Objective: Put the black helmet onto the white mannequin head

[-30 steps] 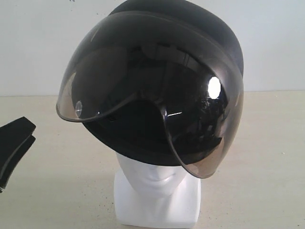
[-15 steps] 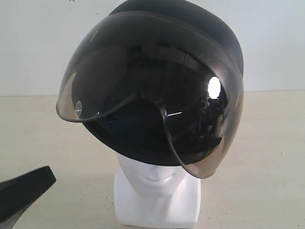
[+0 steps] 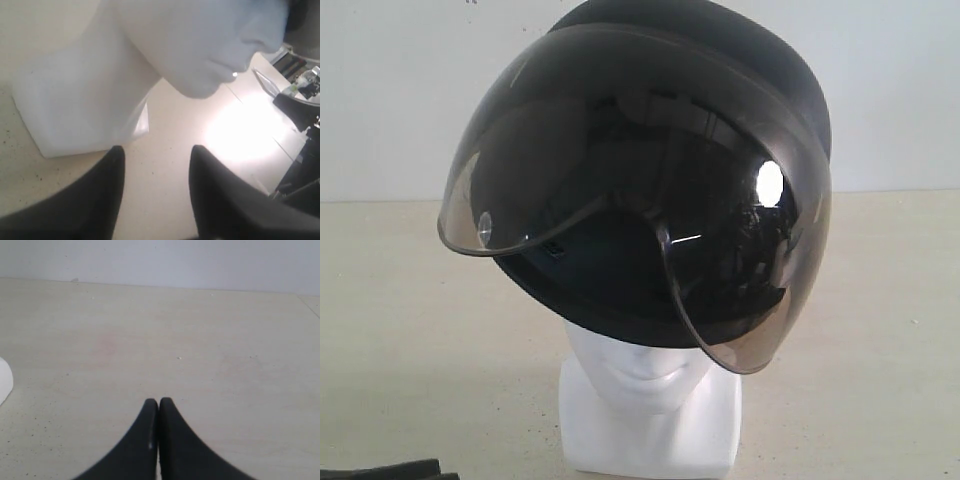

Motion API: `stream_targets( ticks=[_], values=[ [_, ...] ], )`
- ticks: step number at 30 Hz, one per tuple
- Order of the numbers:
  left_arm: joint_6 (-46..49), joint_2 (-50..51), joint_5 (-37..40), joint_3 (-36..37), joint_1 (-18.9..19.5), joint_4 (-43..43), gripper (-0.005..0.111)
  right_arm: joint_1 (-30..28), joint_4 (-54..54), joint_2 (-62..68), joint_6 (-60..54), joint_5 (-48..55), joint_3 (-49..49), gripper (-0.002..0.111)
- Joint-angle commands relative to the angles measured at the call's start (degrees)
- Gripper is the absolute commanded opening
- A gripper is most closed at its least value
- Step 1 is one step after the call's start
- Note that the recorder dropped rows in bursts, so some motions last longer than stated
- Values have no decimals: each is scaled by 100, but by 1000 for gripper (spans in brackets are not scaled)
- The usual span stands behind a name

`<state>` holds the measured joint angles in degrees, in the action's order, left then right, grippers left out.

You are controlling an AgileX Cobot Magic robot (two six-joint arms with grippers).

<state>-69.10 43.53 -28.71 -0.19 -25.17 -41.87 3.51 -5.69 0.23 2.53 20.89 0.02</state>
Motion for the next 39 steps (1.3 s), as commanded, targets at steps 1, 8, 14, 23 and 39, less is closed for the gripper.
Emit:
stream_targets(
  ticks=[1,8,14,23,39],
  values=[
    [-639,-36,54,19,4,-901,40,-14,-16,-23,-16,-14,-2,0],
    [-1113,-36,54,19,4,-1935,40,-14,-16,-23,-16,-14,-2,0],
    [-1253,-36,-136,19,4,-2217,40,-14,-16,-23,-3,-14,-2,0],
    [617,-36,-90,19,4,258,40,-14,-16,-23,-13,-14,-2,0],
    [4018,-36,3032,-420,4,4101,40,-14,-16,-23,-13,-14,-2,0]
  ],
)
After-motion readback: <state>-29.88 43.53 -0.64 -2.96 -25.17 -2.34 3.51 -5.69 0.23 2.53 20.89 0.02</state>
